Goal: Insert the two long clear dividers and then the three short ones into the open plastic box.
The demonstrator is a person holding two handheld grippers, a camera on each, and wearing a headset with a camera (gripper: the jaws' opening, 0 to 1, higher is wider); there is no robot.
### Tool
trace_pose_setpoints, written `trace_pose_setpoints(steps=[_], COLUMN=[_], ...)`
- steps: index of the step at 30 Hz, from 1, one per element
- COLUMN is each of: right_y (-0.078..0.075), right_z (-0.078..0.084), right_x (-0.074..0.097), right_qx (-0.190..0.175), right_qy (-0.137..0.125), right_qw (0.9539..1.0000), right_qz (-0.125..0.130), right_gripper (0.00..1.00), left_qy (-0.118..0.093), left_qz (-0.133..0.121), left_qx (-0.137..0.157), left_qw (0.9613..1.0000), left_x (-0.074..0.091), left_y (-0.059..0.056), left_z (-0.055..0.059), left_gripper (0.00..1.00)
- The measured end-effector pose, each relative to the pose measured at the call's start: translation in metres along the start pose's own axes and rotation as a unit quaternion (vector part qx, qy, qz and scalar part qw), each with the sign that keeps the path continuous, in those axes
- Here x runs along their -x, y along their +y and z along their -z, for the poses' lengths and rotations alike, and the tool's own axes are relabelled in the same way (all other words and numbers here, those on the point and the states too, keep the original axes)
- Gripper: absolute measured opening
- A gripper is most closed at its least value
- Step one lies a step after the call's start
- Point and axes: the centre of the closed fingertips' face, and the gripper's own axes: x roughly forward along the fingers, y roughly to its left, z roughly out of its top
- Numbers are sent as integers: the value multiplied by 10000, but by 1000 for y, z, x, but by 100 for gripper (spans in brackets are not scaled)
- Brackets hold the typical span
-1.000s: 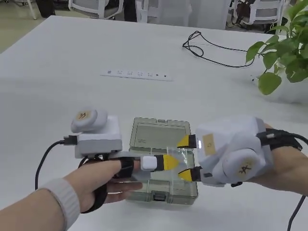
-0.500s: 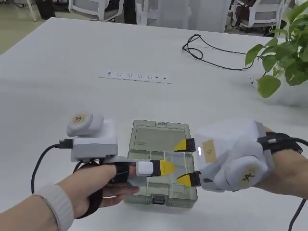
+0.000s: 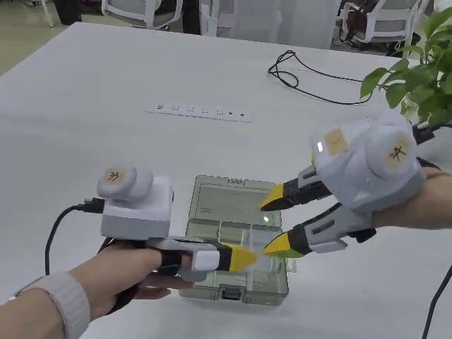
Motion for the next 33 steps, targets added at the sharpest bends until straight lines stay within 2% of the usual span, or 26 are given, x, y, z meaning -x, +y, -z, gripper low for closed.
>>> trace_pose_setpoints(steps=[2, 5, 6, 9, 12, 13, 14, 16, 18, 25, 28, 33], right_y=[5, 8, 9, 12, 13, 15, 17, 22, 27, 34, 37, 43], right_z=[-3, 3, 5, 10, 12, 11, 11, 10, 10, 7, 5, 2], right_x=[1, 2, 2, 0, -3, -3, -5, -7, -9, -9, -8, -7], right_qx=[-188, -219, -251, -303, -384, -409, -419, -445, -444, -491, -420, -527], right_qy=[-124, 56, 111, 294, 355, 379, 401, 445, 481, 524, 538, 589], right_qw=[9994, 9983, 9978, 9958, 9942, 9936, 9931, 9917, 9899, 9857, 9853, 9844], right_qz=[-270, -533, -608, -811, -944, -981, -1023, -1124, -1256, -1527, -1567, -1570], right_gripper=[36, 31, 29, 25, 20, 19, 17, 14, 12, 5, 3, 2], left_qy=[43, 77, 96, 176, 125, 128, 90, 120, 117, 49, 37, 55], left_qz=[58, 184, 187, 213, 270, 287, 299, 332, 331, 368, 376, 386], left_qx=[-196, -643, -702, -1132, -1428, -1545, -1762, -1846, -2022, -2159, -2183, -2223], left_qw=[9998, 9977, 9973, 9932, 9893, 9875, 9839, 9822, 9787, 9757, 9752, 9742], left_x=[1, 3, 3, 4, 5, 4, 4, 4, 5, 7, 7, 7], left_y=[-2, -8, -9, -10, -14, -15, -17, -18, -19, -23, -23, -24], left_z=[2, 3, 4, 8, 8, 8, 7, 9, 9, 7, 7, 8], left_gripper=[0, 0, 0, 0, 0, 0, 0, 0, 0, 0, 0, 0])
